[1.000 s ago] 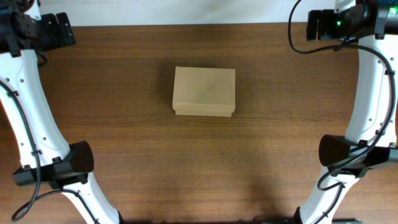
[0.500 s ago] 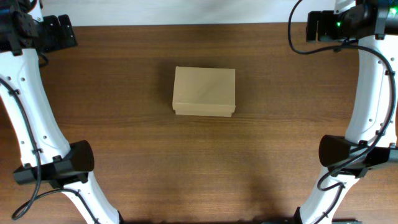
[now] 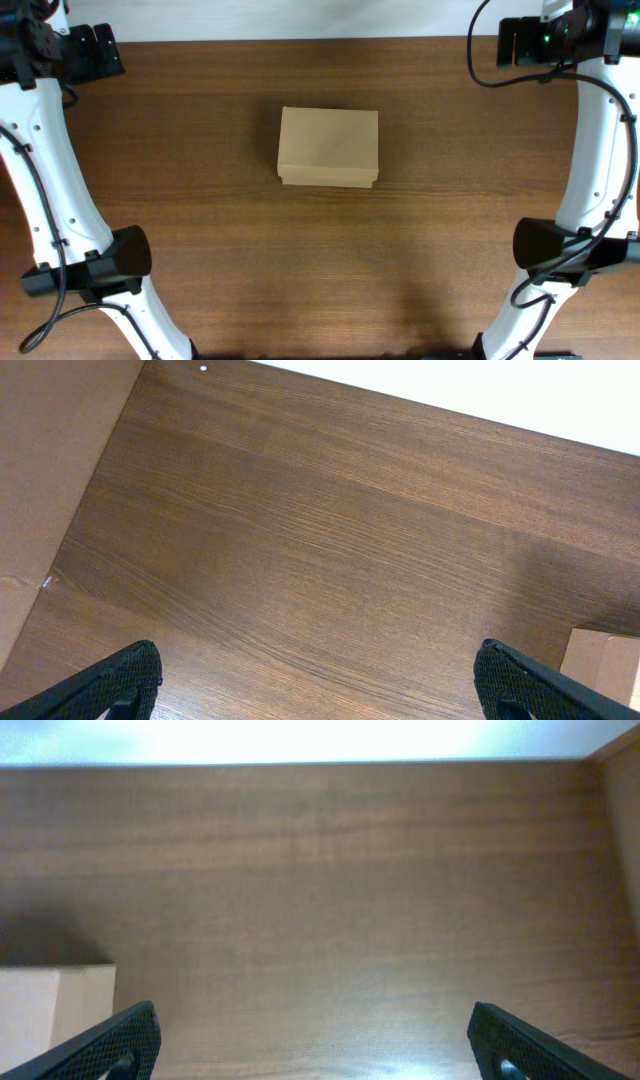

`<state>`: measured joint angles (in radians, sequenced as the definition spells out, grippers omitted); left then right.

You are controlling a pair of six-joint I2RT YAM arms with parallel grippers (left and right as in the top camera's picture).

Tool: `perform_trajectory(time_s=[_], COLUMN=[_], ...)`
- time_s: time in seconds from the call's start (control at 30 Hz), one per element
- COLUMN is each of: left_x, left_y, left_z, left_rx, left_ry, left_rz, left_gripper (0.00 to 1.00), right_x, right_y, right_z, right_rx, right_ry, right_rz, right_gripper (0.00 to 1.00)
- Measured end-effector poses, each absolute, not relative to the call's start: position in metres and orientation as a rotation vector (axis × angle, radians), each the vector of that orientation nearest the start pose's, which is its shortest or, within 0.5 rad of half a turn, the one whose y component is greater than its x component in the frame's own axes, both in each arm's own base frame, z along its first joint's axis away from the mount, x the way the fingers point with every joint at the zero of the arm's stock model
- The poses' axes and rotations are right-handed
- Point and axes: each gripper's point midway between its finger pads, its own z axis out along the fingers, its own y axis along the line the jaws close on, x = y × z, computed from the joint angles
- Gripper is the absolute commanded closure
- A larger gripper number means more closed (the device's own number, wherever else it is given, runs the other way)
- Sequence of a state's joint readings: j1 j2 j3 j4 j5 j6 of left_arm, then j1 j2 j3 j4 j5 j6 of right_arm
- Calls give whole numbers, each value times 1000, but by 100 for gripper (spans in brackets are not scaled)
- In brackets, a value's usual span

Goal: Pack container

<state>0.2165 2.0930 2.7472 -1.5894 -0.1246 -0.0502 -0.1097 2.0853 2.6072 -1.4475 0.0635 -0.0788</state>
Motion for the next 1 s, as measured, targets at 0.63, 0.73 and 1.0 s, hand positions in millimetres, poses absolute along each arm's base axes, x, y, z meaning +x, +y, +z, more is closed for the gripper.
perform_trajectory(time_s=[0.63,0.73,1.0], left_x=[440,440,439], left_y=[118,118,119], left_z=[342,342,342], left_rx=[-384,-384,-385], left_ry=[2480,2481,2481], left_rz=[224,224,224], left_gripper=[0,0,0], right_x=[329,295,239], right_y=[-7,2,11], right_z=[437,389,327], right_rx=[-106,-125,-153], right_ry=[1639,1659,1505], right_rz=[-2,25,16], right_gripper=[1,1,1])
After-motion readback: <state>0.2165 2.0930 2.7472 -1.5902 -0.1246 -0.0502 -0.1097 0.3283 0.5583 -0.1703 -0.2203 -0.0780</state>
